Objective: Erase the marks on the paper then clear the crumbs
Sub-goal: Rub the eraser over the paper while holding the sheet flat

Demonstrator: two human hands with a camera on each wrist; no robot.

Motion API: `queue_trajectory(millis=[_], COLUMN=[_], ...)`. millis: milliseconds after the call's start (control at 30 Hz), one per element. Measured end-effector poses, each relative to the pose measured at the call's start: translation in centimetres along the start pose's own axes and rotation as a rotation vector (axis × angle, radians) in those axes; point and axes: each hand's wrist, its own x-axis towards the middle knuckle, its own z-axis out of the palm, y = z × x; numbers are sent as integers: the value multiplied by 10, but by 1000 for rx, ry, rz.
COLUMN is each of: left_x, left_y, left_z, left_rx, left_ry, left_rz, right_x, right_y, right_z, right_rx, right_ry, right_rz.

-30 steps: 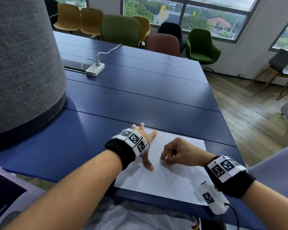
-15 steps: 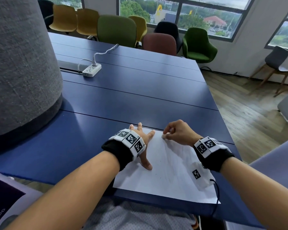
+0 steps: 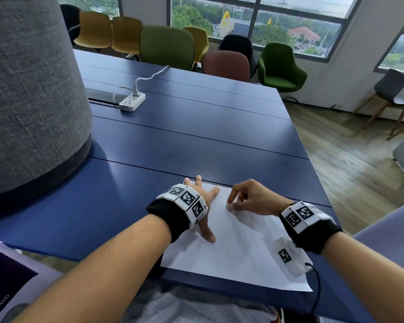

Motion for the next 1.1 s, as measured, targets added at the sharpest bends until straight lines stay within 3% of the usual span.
queue_trajectory(millis=[167,300,467,600,733,900,1033,1100], left_x=[0,-1,-1,0,0,-1,-1,-1], left_y=[0,1,1,1,1,1,1,0], left_z=[-1,-1,-1,-1,0,0,0,0], left_rx=[7,14,15,19,5,11,-4,-2], left_ry=[-5,-8,0,-5,0,-1,7,7], left_rz=[10,-1,5,-9,0,-5,5,3], right_x=[6,-1,4,-1,5,3,10,8], right_y=[6,2,6,3,2,0,1,1], right_z=[0,-2,-2,-5,-6,-6,-8,-6], right_rx=[-22,-38,-45,-93,-218,-266,-271,-275], right_ry=[189,-23,120,-17,111,-8,88,31], right_rz=[26,-44,-46,-128,-106,-142,-88,-106])
